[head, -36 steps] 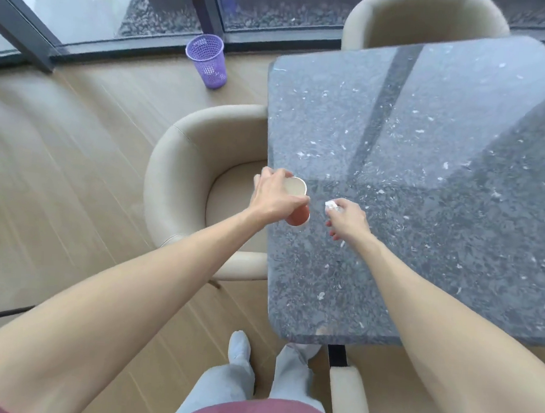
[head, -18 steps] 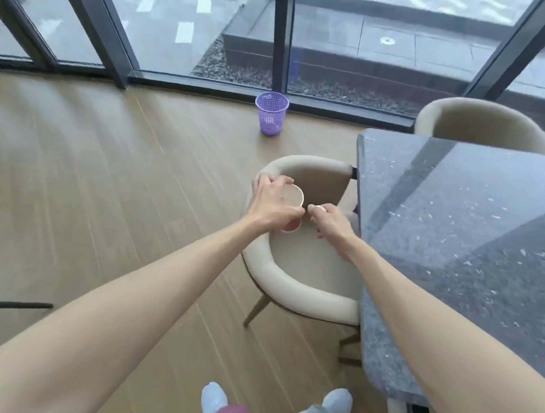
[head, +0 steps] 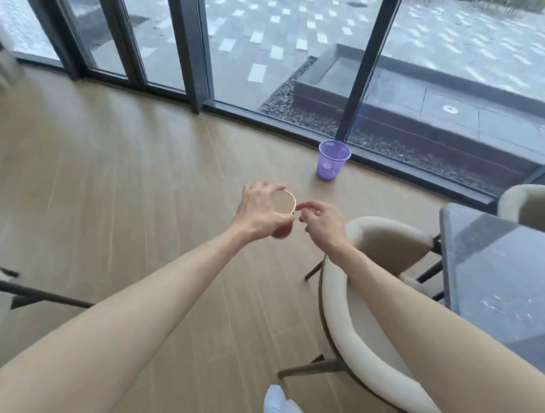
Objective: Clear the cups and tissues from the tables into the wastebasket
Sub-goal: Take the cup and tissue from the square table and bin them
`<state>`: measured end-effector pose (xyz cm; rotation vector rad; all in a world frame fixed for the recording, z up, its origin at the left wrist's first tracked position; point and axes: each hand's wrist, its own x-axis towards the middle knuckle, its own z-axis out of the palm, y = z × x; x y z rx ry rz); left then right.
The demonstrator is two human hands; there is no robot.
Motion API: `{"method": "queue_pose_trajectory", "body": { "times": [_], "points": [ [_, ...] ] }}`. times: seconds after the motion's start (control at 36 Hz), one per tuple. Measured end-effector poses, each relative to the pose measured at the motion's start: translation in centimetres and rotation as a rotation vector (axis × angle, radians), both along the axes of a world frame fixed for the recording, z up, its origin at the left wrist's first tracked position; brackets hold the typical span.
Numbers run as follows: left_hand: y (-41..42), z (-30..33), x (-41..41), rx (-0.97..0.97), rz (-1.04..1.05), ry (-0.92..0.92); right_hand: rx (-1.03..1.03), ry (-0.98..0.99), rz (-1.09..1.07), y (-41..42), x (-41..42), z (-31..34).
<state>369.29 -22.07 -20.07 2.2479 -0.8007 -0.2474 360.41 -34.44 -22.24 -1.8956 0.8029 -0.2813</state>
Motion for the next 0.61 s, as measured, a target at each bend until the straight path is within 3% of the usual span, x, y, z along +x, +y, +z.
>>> {"method": "queue_pose_trajectory", "body": {
  "times": [0.22,0.61],
  "points": [
    [-1.9,-0.3,7.8,0.024,0.027,-0.058,0.093,-0.074,0.065,-1.9,8.9,-0.1],
    [-16.3,1.4,23.6,0.075,-0.062,-0.094,-0.045,-0.050,-0.044,-16.1,25.4,2.4]
  ]
}}
